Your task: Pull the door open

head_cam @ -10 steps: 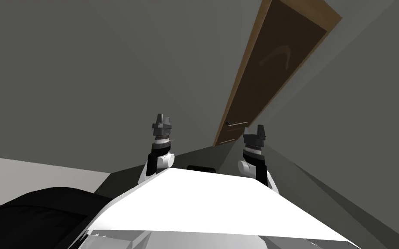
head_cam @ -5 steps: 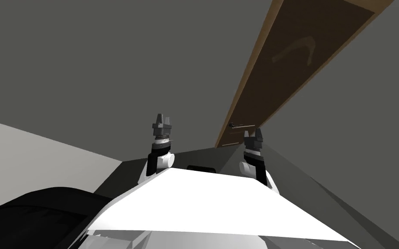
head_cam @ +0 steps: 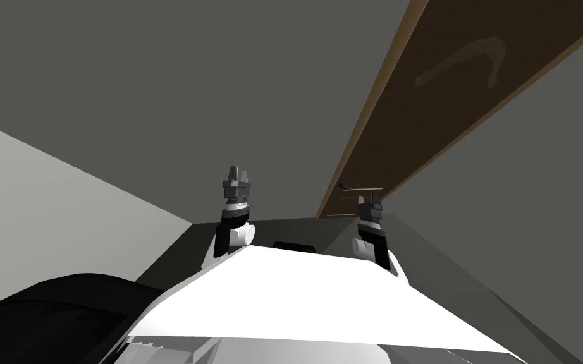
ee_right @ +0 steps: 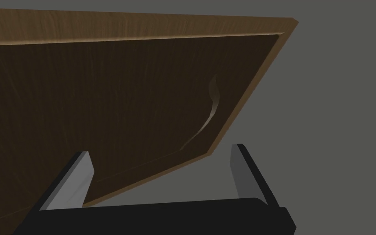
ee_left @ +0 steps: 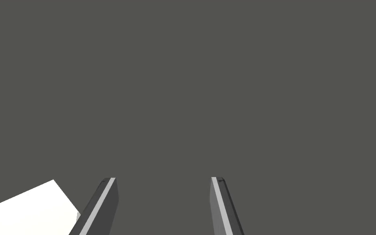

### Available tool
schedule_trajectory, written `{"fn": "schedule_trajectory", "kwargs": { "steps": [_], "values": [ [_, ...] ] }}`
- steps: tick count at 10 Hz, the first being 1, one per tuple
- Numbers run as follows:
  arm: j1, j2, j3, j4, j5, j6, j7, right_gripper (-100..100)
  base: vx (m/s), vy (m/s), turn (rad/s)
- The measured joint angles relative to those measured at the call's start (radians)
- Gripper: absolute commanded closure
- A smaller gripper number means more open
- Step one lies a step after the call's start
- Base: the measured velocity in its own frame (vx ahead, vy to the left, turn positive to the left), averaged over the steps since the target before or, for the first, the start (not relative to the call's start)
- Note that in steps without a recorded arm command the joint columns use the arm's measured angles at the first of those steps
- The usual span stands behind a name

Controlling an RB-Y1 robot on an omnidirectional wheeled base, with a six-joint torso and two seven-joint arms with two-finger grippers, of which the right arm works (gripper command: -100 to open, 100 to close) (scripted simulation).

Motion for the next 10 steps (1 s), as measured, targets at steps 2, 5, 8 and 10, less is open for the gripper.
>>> {"fn": "schedule_trajectory", "kwargs": {
  "steps": [2, 5, 8, 10],
  "values": [
    [-0.006, -0.01, -0.026, 0.051, 0.002, -0.003, -0.009, -100, 0.003, -0.111, 0.221],
    [-0.024, -0.026, -0.067, 0.147, 0.006, -0.019, -0.021, -100, -0.014, -0.115, 0.204],
    [-0.029, -0.038, -0.105, 0.219, 0.01, -0.021, -0.033, -100, -0.011, -0.113, 0.211],
    [-0.042, -0.044, -0.13, 0.274, 0.014, -0.023, -0.037, -100, -0.021, -0.111, 0.209]
  ]
}}
